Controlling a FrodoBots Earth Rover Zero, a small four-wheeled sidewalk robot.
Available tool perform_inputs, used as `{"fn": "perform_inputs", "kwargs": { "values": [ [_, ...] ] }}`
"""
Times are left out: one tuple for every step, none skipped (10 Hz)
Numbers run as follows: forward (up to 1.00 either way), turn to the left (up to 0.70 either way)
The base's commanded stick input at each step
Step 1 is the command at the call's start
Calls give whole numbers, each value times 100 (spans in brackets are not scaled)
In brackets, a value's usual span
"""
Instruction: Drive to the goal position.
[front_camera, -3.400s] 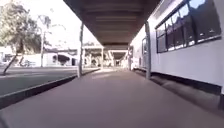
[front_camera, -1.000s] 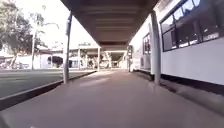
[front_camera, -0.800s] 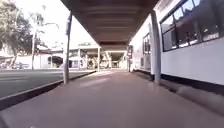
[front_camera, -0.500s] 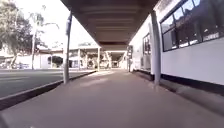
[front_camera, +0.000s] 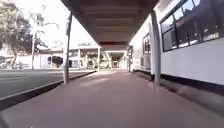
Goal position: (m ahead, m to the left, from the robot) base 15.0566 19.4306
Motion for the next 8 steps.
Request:
{"fn": "perform_inputs", "kwargs": {
  "values": [
    [70,0],
    [70,0],
    [70,0],
    [70,0],
    [70,0],
    [70,0],
    [70,0],
    [70,0]
  ]
}}
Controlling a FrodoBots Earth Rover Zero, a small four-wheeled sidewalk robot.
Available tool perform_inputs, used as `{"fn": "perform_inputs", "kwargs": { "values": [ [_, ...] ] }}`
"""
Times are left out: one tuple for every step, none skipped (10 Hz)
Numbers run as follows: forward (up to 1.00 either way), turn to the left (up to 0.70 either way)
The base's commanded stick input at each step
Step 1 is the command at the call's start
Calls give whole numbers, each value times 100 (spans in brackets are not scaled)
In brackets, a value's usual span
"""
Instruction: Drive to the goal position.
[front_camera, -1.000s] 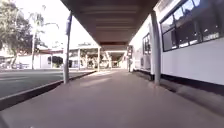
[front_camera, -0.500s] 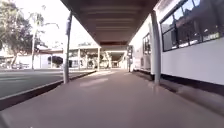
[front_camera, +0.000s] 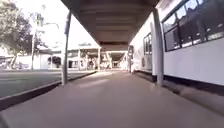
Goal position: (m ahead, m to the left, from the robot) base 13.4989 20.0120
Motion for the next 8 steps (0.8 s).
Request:
{"fn": "perform_inputs", "kwargs": {
  "values": [
    [70,0],
    [70,0],
    [70,0],
    [70,0],
    [70,0],
    [70,0],
    [70,0],
    [70,0]
  ]
}}
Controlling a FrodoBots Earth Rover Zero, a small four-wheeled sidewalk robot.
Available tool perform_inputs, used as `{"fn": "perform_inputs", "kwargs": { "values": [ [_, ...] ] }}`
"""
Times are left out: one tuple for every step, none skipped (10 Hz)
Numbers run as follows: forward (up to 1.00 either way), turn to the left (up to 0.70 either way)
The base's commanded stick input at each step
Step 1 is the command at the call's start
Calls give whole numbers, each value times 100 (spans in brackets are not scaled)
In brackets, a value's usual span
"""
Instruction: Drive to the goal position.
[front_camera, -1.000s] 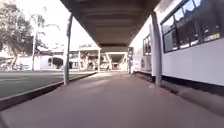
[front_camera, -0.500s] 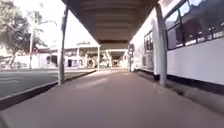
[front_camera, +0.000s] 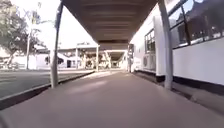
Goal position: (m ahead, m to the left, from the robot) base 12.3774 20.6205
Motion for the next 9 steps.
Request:
{"fn": "perform_inputs", "kwargs": {
  "values": [
    [70,0],
    [70,0],
    [70,0],
    [70,0],
    [70,0],
    [70,0],
    [70,0],
    [70,0],
    [70,0]
  ]
}}
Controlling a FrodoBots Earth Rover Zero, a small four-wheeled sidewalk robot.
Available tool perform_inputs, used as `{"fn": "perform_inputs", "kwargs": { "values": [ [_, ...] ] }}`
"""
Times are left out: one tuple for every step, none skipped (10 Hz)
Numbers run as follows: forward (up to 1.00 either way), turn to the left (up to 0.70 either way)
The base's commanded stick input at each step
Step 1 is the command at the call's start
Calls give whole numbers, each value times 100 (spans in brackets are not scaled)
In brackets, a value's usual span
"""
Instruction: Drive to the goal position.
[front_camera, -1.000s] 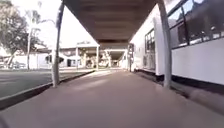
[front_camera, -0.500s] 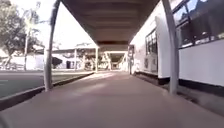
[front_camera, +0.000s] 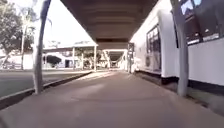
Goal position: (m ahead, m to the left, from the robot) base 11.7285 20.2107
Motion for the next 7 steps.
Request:
{"fn": "perform_inputs", "kwargs": {
  "values": [
    [70,0],
    [70,0],
    [70,0],
    [70,0],
    [70,0],
    [70,0],
    [70,0]
  ]
}}
